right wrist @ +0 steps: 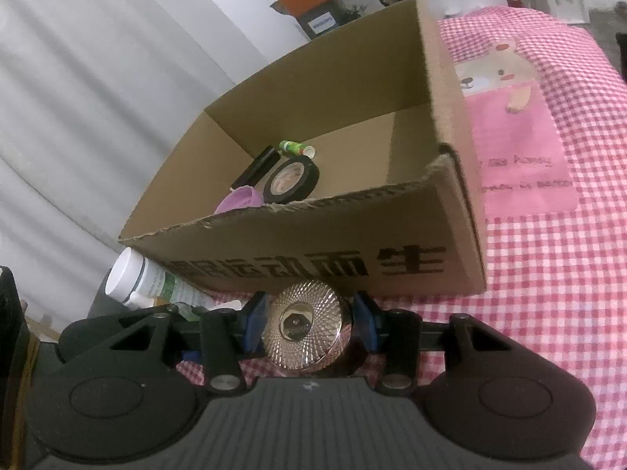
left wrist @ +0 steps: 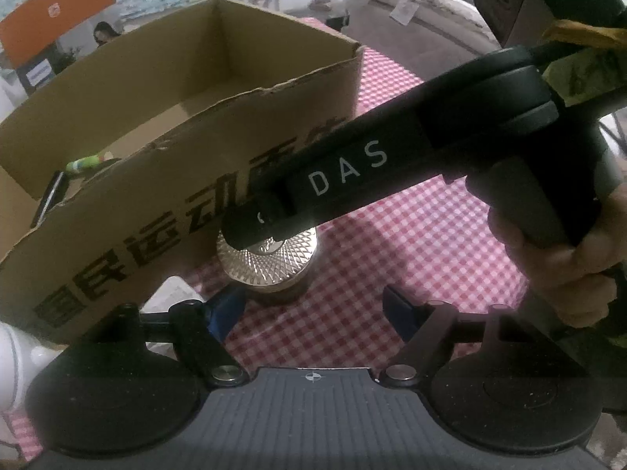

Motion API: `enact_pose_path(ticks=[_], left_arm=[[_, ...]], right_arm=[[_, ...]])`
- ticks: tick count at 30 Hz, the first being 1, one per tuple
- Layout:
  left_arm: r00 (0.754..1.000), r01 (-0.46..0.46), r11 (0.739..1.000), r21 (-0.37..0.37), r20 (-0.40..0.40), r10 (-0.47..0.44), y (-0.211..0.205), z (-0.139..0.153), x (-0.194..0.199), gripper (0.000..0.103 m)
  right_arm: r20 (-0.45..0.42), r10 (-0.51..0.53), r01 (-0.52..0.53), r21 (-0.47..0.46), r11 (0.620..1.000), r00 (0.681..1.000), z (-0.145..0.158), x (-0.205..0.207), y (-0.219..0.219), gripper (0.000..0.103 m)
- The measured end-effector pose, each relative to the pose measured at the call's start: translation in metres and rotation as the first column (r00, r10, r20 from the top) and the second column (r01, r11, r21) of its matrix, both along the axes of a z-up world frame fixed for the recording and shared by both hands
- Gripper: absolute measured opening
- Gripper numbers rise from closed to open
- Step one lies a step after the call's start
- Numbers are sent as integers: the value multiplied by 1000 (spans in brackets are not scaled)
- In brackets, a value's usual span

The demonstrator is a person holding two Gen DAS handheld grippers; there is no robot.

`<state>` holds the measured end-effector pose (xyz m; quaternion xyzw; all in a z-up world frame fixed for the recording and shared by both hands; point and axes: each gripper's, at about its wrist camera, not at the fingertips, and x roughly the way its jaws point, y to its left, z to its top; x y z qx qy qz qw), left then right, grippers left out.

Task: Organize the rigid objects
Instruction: 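Close the right gripper on the gold lid of the jar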

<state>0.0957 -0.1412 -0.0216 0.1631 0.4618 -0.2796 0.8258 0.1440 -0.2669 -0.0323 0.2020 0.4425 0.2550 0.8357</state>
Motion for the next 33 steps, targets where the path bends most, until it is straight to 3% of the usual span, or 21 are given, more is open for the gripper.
enact_pose_path(ticks=[15,19,24,33], left_arm=[[991,133,990,-47,-17,-134,-24,0,-21,77],[990,138,990,-20,38,-137,-25,3,-27,76],[989,112,992,57,95,-117,-29,3,-25,77],[989,99,989,108,100,-109,-37,-7,-9,75]], right_arm=[[-13,-87,87,6,996,996,1,-37,-43,51],[-8,-115,115,49,992,993,2,-47,-54,51],[20,-154,153,28,988,988,8,-54,-64,51],[-13,-130,130,34,991,991,-3,-48,-55,51]])
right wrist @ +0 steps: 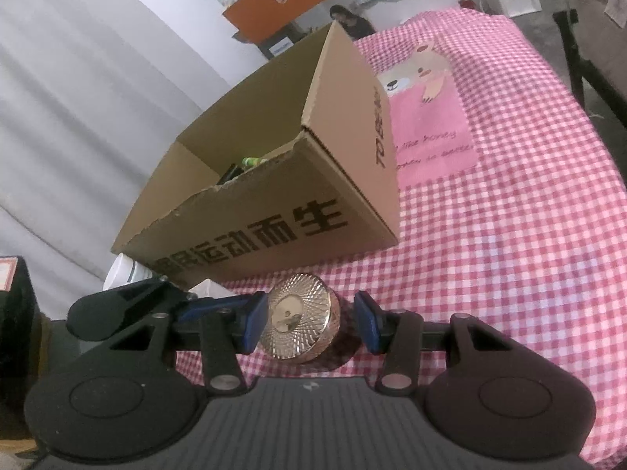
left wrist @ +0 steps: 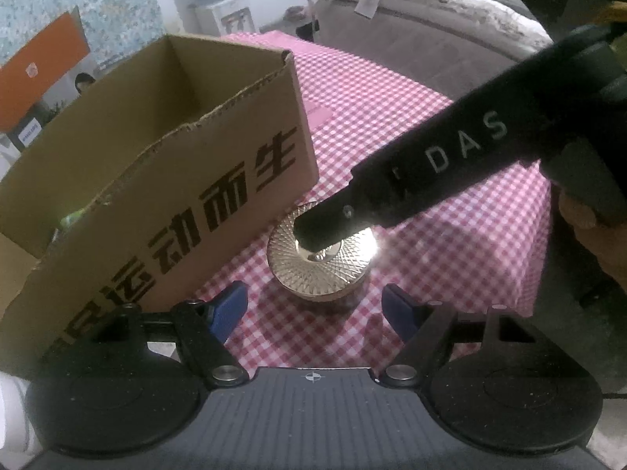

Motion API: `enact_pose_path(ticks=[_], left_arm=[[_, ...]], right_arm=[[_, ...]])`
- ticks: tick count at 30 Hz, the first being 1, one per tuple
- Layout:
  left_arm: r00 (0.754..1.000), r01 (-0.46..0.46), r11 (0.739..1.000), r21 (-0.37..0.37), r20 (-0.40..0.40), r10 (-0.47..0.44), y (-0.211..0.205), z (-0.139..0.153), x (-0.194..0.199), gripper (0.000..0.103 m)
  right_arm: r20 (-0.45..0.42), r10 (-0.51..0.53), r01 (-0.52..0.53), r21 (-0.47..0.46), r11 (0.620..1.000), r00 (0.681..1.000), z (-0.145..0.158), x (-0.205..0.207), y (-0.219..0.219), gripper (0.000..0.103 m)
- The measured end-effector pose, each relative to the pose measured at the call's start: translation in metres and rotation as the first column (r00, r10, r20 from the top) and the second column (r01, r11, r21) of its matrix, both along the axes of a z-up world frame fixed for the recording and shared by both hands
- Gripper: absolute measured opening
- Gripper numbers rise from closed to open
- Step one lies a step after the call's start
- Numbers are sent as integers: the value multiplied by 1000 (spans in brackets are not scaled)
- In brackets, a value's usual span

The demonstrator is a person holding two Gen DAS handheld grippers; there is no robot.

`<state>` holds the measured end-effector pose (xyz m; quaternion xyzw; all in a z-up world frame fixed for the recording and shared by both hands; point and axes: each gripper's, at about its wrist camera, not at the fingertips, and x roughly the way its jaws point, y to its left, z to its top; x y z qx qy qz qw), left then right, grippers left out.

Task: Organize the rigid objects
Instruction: 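Close the right gripper on the gold lid of the jar, then lift the gold-lidded jar with the right gripper and carry it over the box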

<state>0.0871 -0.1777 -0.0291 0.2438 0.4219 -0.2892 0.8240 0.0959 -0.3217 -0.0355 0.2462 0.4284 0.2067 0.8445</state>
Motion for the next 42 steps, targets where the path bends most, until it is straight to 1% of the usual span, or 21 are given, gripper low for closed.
enact_pose_path(ticks=[3,9,11,16,25,32,42], left_arm=[[1000,-7,1000,-10,-22,6,-1,-1,7,71],[999,-13,1000,-6,-39,13,-4,-4,19,64],[999,-17,1000,-11,-45,17,-4,-5,21,63],[998,-17,1000,-21,-53,16,-5,-6,22,56],[998,-33,999,-25,-62,32,-6,-7,18,54],[997,-37,999,-32,-69,35,-3,-2,15,53],[998,-36,998,-53,-46,33,1,11,5,53]], right_arm=[[-12,0,0,5,1000,1000,-3,3,2,51],[-25,7,-7,18,1000,1000,-8,6,2,52],[-25,8,-8,21,1000,1000,-9,6,1,52],[-25,13,-12,28,1000,1000,-11,8,1,51],[-13,6,-6,26,1000,1000,-10,2,3,51],[-15,2,-2,22,1000,1000,-6,0,2,51],[15,-11,11,5,1000,1000,7,-8,2,51]])
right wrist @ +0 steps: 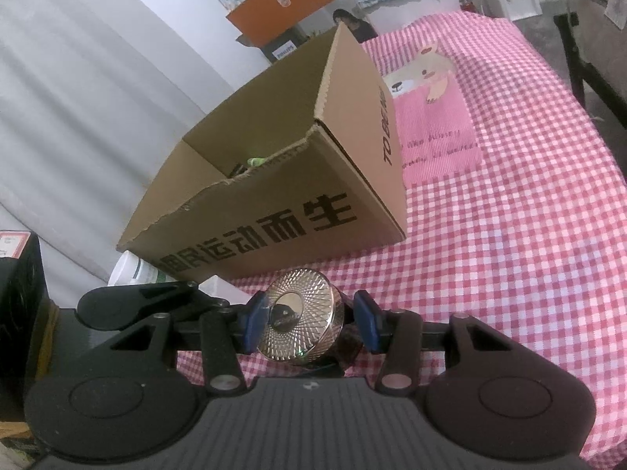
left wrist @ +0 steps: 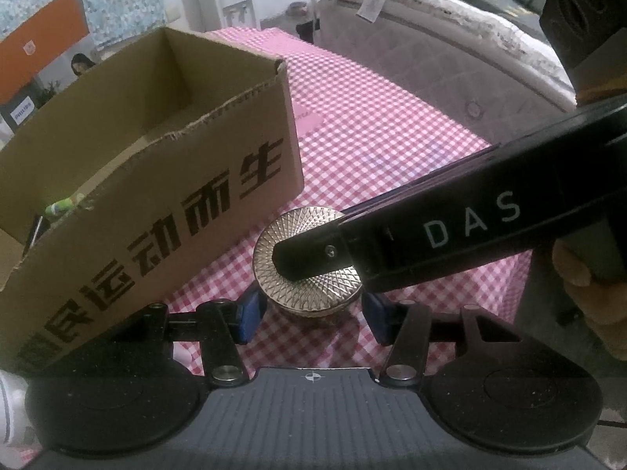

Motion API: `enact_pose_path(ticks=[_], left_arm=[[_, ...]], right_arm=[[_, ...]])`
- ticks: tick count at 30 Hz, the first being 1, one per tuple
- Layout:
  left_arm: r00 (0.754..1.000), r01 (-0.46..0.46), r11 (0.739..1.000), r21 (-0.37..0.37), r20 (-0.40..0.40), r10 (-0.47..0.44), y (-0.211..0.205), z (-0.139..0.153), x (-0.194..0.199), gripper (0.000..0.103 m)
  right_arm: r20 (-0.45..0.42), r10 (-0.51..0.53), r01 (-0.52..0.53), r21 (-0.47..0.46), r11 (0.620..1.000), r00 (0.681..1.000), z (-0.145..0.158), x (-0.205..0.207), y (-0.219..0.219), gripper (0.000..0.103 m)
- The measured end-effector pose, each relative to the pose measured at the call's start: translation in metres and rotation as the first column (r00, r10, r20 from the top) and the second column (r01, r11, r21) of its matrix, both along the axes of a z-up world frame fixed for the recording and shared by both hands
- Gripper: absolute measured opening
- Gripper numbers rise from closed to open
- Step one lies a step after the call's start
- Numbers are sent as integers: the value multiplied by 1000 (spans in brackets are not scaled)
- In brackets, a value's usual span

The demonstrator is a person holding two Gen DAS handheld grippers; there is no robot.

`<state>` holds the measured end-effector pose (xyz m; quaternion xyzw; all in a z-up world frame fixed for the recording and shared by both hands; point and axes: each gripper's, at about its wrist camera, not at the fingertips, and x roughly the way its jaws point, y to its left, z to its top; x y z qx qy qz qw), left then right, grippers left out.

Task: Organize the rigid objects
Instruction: 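Lift the gold-lidded jar with the right gripper and carry it over the box, then lower the jar into the box and open the right gripper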

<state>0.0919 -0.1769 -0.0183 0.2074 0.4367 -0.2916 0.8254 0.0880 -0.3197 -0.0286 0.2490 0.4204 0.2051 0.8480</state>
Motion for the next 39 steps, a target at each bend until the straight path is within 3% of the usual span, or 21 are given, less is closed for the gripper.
enact_pose_path(ticks=[9,17,22,26,31,39], left_arm=[[999,-9,999,-49,41,11,11,25,-15,53],[993,-24,990,-136,113,40,24,70,-15,53],[988,-54,982,-178,132,78,35,99,4,53],[990,-106,973,-207,73,124,46,110,39,53],[977,-213,953,-213,-58,205,56,104,97,53],[923,-366,918,-156,-189,336,65,77,180,53]], right_arm=[[55,-5,6,-26,1000,998,26,-12,6,51],[172,21,-9,-72,997,985,81,-18,17,51],[225,75,-52,-104,993,971,117,5,27,51],[216,129,-104,-125,987,968,131,43,35,51],[130,185,-169,-124,978,974,127,110,43,51],[-22,248,-249,-106,963,969,95,210,53,51]])
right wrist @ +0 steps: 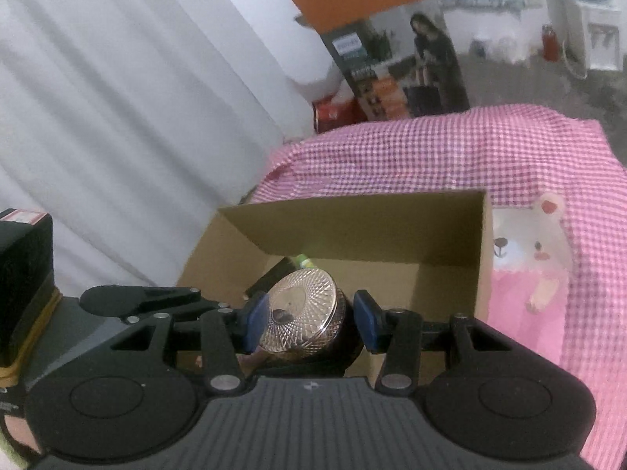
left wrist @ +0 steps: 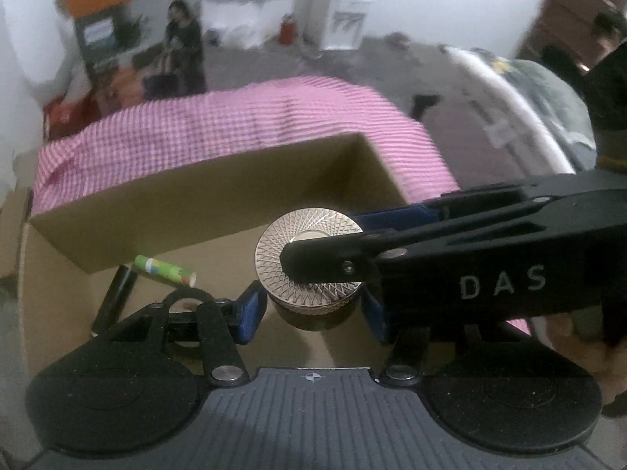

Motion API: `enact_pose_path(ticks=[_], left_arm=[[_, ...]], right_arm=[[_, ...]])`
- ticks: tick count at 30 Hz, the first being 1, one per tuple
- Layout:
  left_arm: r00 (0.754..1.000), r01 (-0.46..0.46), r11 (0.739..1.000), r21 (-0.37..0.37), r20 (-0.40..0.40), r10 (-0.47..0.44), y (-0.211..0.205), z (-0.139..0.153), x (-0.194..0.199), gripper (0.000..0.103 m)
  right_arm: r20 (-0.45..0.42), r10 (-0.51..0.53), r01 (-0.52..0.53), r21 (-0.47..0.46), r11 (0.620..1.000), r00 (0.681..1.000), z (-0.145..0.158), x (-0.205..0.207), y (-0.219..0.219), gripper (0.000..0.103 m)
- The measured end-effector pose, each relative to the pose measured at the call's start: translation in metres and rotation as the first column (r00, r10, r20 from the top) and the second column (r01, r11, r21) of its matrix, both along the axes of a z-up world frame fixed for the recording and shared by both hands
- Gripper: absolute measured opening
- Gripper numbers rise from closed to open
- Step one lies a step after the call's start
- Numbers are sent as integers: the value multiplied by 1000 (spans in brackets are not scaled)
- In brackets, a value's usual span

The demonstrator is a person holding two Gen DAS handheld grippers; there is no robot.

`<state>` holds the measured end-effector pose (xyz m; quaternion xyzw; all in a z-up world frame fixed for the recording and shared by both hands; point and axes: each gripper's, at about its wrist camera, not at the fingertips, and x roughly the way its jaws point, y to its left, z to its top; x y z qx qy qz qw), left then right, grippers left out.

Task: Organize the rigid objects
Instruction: 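Lower the jar into the box and open the right gripper, then move the right tool back to the white charger plug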

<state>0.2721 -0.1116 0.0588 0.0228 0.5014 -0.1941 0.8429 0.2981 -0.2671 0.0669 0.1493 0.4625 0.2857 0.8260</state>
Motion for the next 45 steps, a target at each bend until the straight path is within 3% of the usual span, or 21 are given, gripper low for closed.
enact_pose_path(ticks=[7,18,28,32,35,39,45], left_arm=[[993,-75,997,28,-89,77,3,-28,38,53],[974,-136,990,45,-179,142,4,-48,60,57],[983,-126,991,55,-130,132,6,-37,50,63],[992,-107,992,61,-56,111,5,-17,31,72],[997,-80,995,65,11,80,5,2,10,73],[996,-51,997,49,77,48,7,27,-23,76],[979,6,999,31,204,-12,17,60,-85,87]], right_arm=[[-86,50,-55,-57,997,995,-32,53,18,51],[-114,95,-109,-119,987,989,-53,73,35,51],[-43,65,-69,-115,991,997,-34,66,24,51],[35,27,-24,-79,997,999,-6,42,3,51],[122,-6,13,-55,998,992,18,7,-19,50],[242,-69,75,-14,997,968,49,-55,-54,51],[336,-150,145,39,989,930,71,-143,-97,51]])
